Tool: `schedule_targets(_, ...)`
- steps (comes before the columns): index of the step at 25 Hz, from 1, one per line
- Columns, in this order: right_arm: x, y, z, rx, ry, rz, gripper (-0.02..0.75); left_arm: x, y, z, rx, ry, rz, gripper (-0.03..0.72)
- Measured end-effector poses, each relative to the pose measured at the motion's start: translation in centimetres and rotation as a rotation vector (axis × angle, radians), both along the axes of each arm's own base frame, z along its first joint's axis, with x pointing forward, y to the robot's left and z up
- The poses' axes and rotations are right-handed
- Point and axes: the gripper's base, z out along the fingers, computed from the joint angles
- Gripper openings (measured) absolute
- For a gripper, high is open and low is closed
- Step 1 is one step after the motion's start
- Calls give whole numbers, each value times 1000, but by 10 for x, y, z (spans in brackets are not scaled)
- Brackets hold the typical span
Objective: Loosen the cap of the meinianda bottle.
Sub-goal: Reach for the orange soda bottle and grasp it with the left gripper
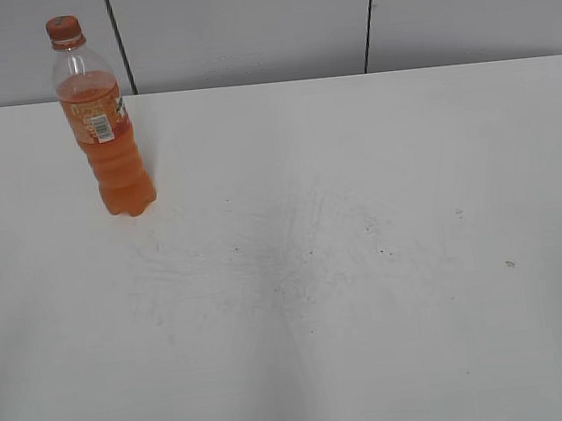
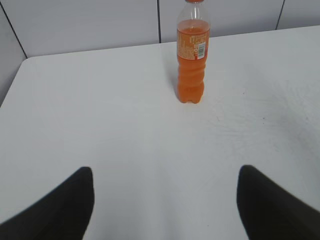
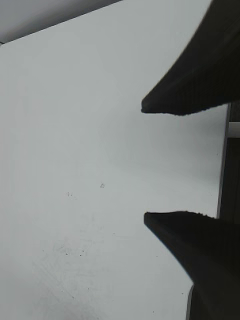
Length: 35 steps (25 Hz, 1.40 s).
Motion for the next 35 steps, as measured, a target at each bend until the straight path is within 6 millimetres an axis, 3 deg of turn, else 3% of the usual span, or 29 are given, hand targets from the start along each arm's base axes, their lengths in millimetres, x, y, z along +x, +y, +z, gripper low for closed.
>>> schedule_targets(35, 0, 0, 0, 0, 0, 0, 459, 0, 0, 6, -5, -34, -1, 534)
